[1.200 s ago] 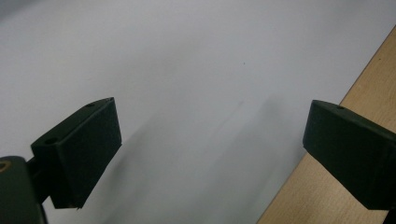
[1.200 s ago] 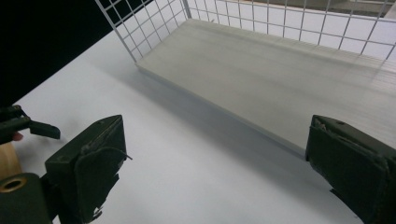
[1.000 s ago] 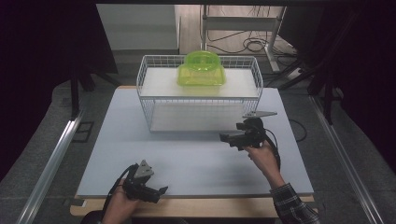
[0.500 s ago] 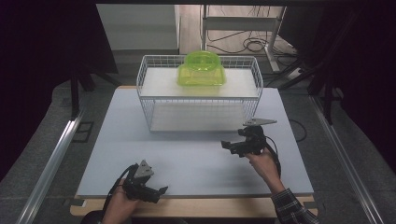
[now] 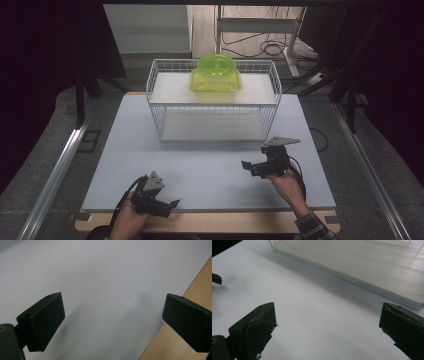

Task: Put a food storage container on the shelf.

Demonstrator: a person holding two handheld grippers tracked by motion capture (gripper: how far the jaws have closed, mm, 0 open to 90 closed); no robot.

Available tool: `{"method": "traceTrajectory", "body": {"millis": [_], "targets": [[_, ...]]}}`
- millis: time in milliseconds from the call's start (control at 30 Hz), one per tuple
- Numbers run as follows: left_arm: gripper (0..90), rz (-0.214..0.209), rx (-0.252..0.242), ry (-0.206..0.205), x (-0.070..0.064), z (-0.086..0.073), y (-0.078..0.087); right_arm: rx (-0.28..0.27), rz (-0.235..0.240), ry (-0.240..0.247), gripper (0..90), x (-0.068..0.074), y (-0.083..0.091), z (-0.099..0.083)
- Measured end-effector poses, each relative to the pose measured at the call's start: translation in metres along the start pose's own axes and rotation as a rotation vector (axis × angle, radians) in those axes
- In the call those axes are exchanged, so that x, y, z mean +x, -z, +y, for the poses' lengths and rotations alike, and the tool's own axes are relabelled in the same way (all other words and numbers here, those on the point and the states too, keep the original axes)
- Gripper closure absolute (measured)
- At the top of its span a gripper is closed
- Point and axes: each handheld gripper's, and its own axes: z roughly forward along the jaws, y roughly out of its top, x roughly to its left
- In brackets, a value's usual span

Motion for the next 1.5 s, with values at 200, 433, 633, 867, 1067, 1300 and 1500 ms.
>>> {"method": "traceTrajectory", "body": {"millis": [200,433,633,867,1067,1300,1500], "targets": [[3.7,0.002,0.002,-0.002,0.000,0.000,0.000,0.005,-0.006,0.000,1.2,0.000,0.007,-0.009],[3.6,0.003,0.001,-0.002,0.000,0.000,-0.001,0.009,-0.016,0.015,1.2,-0.001,0.015,-0.018],[3.4,0.006,-0.003,0.001,0.000,0.000,0.000,0.010,-0.040,0.021,1.2,-0.002,0.022,-0.026],[3.3,0.005,-0.013,0.015,0.002,0.000,0.000,0.019,-0.059,0.027,1.2,-0.002,0.027,-0.036],[2.6,0.009,-0.016,0.021,0.003,0.000,0.000,0.028,-0.075,0.034,1.2,-0.002,0.032,-0.043],[2.1,0.016,-0.019,0.018,0.003,0.000,0.000,0.041,-0.090,0.034,1.2,-0.002,0.036,-0.053],[2.0,0.020,-0.021,0.013,0.003,-0.001,0.000,0.053,-0.103,0.036,1.3,-0.002,0.038,-0.061]]}}
